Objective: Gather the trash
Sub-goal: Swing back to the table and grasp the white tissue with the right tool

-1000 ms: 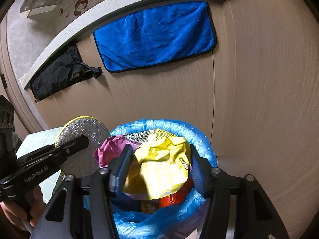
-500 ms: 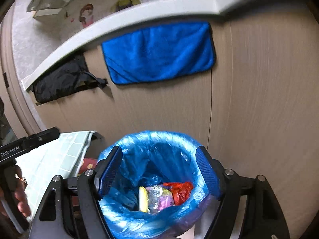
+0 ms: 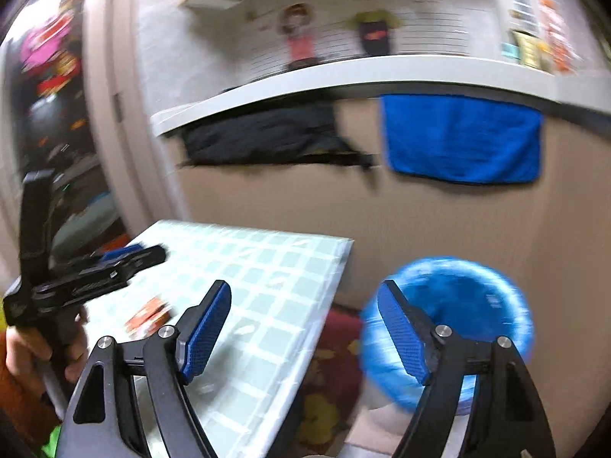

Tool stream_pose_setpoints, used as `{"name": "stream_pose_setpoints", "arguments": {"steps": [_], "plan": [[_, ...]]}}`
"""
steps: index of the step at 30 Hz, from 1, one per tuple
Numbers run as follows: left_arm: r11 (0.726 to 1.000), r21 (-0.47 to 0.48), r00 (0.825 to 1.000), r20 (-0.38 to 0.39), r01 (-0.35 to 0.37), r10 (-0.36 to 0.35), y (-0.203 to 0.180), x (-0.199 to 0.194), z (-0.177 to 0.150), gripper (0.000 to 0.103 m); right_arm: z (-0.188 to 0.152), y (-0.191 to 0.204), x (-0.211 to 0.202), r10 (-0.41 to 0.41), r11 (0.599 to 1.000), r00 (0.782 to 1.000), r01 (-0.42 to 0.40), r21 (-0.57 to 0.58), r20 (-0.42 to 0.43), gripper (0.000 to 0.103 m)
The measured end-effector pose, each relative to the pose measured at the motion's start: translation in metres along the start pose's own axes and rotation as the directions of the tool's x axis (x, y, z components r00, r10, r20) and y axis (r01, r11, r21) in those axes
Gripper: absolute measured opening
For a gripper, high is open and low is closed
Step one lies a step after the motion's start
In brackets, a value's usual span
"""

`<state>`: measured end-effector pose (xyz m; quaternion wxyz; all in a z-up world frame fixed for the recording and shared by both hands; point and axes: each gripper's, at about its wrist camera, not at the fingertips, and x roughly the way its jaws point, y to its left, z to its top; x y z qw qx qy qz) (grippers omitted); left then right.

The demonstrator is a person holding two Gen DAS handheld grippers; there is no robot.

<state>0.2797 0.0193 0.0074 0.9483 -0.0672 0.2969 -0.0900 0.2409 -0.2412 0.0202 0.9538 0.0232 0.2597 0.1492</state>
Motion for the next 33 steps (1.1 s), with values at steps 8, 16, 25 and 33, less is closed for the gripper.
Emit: {"name": "stream_pose_setpoints", "arguments": {"steps": [8, 16, 25, 33], "plan": [[0.978, -0.118, 0.983, 0.045, -0.171, 0.178, 0.119, -0.076, -0.027, 0.052, -0.029, 0.115, 0.028, 0.160, 0.974, 0.977, -0.180, -0.141, -0.143, 0.077], [0.933, -0.246, 0.963, -0.012, -0.264, 0.270, 0.203, -0.109, -0.080, 0.052, -0.068, 0.198, 0.079, 0.328, 0.906, 0.885, -0.394, -0.157, -0.330, 0.077], [0.917, -0.313, 0.969, -0.094, -0.248, 0.230, 0.233, -0.093, -0.118, 0.052, -0.099, 0.245, 0.139, 0.274, 0.901, 0.836, -0.396, -0.177, -0.476, 0.056], [0.945, -0.280, 0.982, -0.124, -0.172, 0.142, 0.210, -0.070, -0.111, 0.052, -0.107, 0.235, 0.146, 0.281, 0.898, 0.802, -0.414, -0.151, -0.527, 0.023]]}}
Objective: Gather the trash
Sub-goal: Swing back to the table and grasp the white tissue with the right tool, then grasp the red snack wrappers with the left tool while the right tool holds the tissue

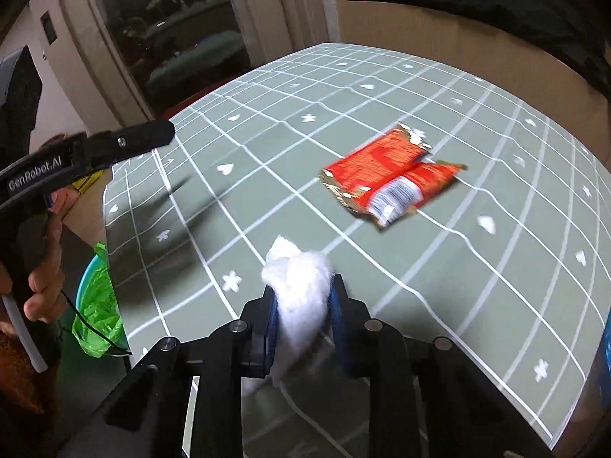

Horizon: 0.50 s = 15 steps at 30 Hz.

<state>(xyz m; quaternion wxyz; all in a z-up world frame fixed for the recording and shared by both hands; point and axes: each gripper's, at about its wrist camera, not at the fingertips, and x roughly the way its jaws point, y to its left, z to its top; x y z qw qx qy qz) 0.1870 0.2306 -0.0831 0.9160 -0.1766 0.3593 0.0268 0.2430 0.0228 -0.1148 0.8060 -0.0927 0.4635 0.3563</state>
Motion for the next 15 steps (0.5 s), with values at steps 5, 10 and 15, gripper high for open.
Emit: {"name": "stream_pose_setpoints", "arguments": {"steps": [5, 10, 15], "plan": [[0.995, 0.061, 0.994, -0.084, 0.080, -0.075, -0.033, 0.025, 0.002, 0.052, -0.017, -0.043, -0.040, -0.026, 0.993, 0.997, 0.018, 0.115, 0.070, 0.022], [0.979, 0.111, 0.975, -0.159, 0.171, -0.152, -0.073, 0.057, 0.012, 0.052, -0.034, -0.087, -0.083, -0.093, 0.969, 0.984, 0.055, 0.241, 0.149, 0.022], [0.971, 0.149, 0.968, -0.194, 0.190, -0.160, -0.098, 0.092, 0.028, 0.052, -0.051, -0.120, -0.110, -0.136, 0.941, 0.971, 0.064, 0.333, 0.195, 0.022]]}}
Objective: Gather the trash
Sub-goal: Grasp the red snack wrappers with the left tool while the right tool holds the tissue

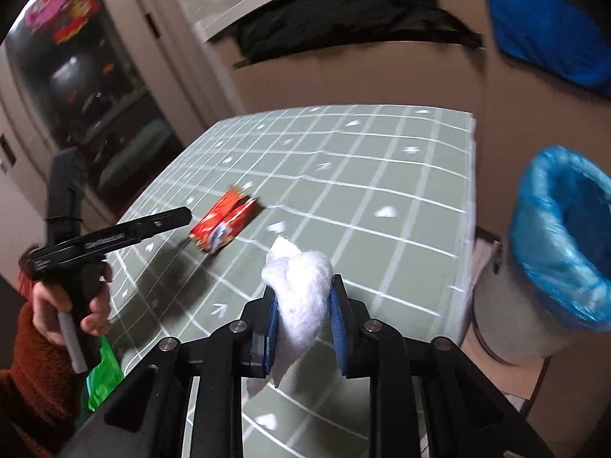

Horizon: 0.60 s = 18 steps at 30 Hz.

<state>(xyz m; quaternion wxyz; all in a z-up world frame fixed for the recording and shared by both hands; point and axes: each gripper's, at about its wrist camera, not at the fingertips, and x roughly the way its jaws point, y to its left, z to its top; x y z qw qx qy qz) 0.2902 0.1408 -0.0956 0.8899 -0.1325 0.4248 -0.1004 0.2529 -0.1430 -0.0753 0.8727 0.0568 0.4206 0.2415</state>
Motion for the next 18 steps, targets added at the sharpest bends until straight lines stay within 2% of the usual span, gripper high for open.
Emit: {"name": "stream_pose_setpoints", "arguments": {"steps": [2, 4, 7, 9, 12, 17, 18], "plan": [[1.000, -0.011, 1.000, -0.010, 0.005, -0.005, 0.001, 0.010, 0.005, 0.052, -0.004, -0.009, -0.003, -0.003, 1.000, 1.000, 0.003, 0.016, 0.002, 0.022], [1.000, 0.018, 0.999, -0.033, -0.004, 0.004, -0.002, 0.021, 0.007, 0.052, -0.008, -0.015, -0.002, -0.011, 1.000, 1.000, 0.011, 0.026, -0.003, 0.022], [0.994, 0.080, 0.994, -0.075, -0.068, 0.074, -0.007, 0.039, 0.004, 0.052, -0.012, -0.025, 0.003, 0.000, 0.999, 1.000, 0.001, 0.051, -0.017, 0.022], [0.989, 0.112, 0.993, -0.052, -0.099, 0.105, -0.011, 0.043, 0.002, 0.052, -0.014, -0.029, 0.009, 0.013, 0.997, 1.000, -0.012, 0.071, -0.025, 0.022], [0.971, 0.153, 0.982, -0.016, -0.183, 0.188, -0.013, 0.046, 0.003, 0.053, -0.016, -0.027, 0.010, 0.016, 0.998, 0.999, -0.014, 0.064, -0.029, 0.023], [0.974, 0.137, 0.982, -0.020, -0.181, 0.186, -0.005, 0.048, 0.003, 0.054, -0.018, -0.023, 0.012, 0.000, 0.999, 0.999, 0.001, 0.038, -0.032, 0.024], [0.977, 0.145, 0.987, -0.033, -0.153, 0.160, -0.007, 0.047, 0.003, 0.054, -0.019, -0.022, 0.013, 0.004, 0.999, 0.999, -0.003, 0.041, -0.034, 0.025]]}}
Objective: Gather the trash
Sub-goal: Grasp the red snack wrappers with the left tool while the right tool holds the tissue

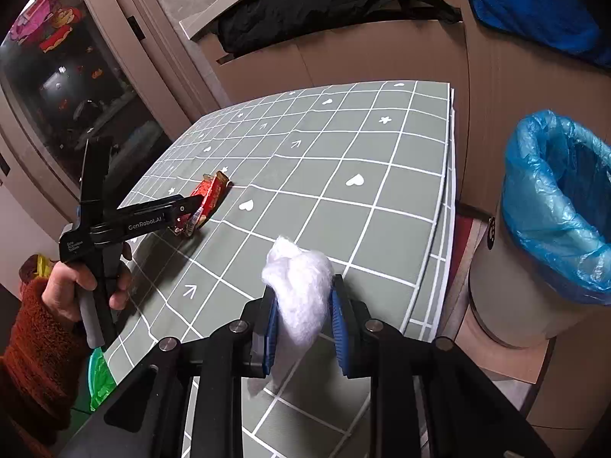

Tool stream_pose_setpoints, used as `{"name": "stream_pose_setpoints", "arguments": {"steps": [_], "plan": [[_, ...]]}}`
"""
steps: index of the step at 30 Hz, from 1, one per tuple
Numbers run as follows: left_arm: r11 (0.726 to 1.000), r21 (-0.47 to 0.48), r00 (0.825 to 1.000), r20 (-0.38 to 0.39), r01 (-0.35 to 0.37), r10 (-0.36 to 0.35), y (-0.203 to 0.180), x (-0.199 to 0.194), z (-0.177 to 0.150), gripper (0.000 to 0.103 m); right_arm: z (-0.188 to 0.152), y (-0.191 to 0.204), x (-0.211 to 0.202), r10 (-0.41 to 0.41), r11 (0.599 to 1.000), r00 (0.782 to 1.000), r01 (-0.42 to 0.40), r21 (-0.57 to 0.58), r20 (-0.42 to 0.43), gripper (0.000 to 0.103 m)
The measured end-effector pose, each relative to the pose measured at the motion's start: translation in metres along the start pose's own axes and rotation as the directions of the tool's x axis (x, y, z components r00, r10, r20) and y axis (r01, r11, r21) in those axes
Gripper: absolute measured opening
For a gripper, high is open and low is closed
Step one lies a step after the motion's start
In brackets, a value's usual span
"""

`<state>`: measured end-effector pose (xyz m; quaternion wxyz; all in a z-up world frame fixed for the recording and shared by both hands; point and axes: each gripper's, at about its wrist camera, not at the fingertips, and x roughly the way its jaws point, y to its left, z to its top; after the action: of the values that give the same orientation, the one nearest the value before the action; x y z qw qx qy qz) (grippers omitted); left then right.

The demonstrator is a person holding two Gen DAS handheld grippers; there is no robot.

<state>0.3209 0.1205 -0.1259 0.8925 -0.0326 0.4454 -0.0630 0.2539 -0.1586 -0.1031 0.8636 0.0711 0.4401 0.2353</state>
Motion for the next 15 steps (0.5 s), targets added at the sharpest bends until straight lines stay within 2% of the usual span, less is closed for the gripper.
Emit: {"name": "stream_pose_setpoints", "arguments": {"steps": [3, 6, 10, 11, 12, 15], "plan": [[0.998, 0.031, 0.998, -0.014, 0.057, -0.057, -0.010, -0.001, -0.002, 0.057, 0.000, 0.002, 0.003, 0.008, 1.000, 1.000, -0.008, -0.002, -0.005, 0.025], [0.997, 0.069, 1.000, -0.003, 0.022, -0.022, -0.019, -0.002, -0.005, 0.059, -0.001, 0.008, 0.005, 0.006, 1.000, 1.000, -0.006, -0.018, -0.009, 0.025], [0.999, 0.034, 1.000, 0.001, 0.005, -0.005, -0.021, -0.005, -0.007, 0.057, -0.003, 0.014, 0.004, -0.020, 0.999, 1.000, 0.020, -0.045, -0.007, 0.025], [0.999, 0.032, 1.000, 0.005, 0.003, -0.003, -0.022, -0.006, -0.008, 0.054, -0.005, 0.014, 0.003, -0.025, 0.998, 1.000, 0.025, -0.051, -0.007, 0.026], [1.000, 0.026, 1.000, 0.014, 0.014, -0.014, -0.024, -0.008, -0.009, 0.040, -0.005, 0.014, 0.003, -0.030, 0.998, 1.000, 0.029, -0.057, -0.008, 0.026], [1.000, 0.023, 1.000, 0.028, 0.009, -0.009, -0.028, -0.014, -0.015, 0.022, -0.006, 0.017, 0.002, -0.050, 0.996, 0.999, 0.049, -0.080, -0.013, 0.026]]}}
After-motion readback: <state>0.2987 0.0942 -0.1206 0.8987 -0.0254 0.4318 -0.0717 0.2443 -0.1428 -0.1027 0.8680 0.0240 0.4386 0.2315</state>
